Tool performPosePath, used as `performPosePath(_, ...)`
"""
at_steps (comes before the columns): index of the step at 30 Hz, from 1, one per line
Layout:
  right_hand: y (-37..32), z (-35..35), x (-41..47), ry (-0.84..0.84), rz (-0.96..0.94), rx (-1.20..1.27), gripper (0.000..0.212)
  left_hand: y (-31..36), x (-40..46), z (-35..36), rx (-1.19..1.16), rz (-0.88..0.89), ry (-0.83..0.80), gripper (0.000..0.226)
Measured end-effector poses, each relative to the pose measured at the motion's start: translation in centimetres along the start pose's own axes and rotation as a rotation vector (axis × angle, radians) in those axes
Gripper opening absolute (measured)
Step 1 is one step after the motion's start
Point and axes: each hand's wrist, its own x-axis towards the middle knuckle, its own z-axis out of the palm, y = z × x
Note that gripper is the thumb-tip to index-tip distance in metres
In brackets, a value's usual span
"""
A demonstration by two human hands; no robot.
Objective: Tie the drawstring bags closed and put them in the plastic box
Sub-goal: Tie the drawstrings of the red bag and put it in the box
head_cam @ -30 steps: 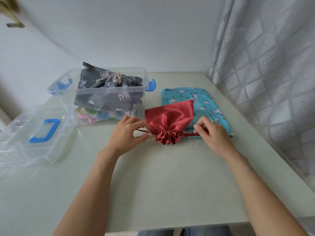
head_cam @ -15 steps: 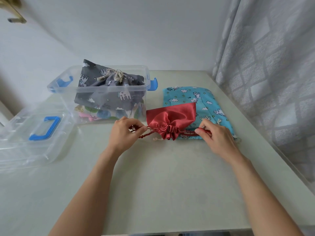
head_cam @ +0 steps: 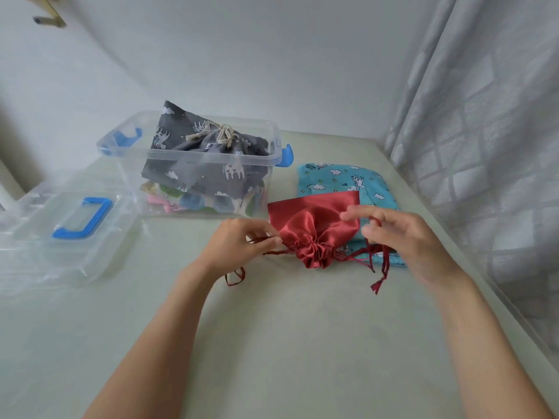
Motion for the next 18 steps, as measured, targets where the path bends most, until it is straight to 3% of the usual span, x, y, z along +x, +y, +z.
performPosePath(3, -2.1, 2.2, 2.3, -0.12, 0.002, 0.153, 0.028, 0.2, 0.0, 0.0, -0.028, -0.015, 0.016, 0.003)
performPosePath(6, -2.9, 4.5, 5.0, -0.072, 0.156, 0.234, 0.037, 0.3, 0.0, -0.4, -0.136, -0.047, 0.06, 0.006)
performPosePath(11, -1.3, 6.4, 7.5, -0.016, 0.335, 0.014, 0.03, 0.2, 0.1, -0.8, -0.194, -0.093, 0.097, 0.008)
performPosePath(15, -0.4, 6.8, 7.4, -0.066, 0.288, -0.214, 0.023, 0.0, 0.2, -0.8, -0.195, -0.097, 0.142, 0.005)
performPosePath(18, -0.7, 7.3, 6.7, -0.11, 0.225, -0.248, 0.023, 0.2, 0.2, -1.0, -0.203, -0.062, 0.143, 0.007)
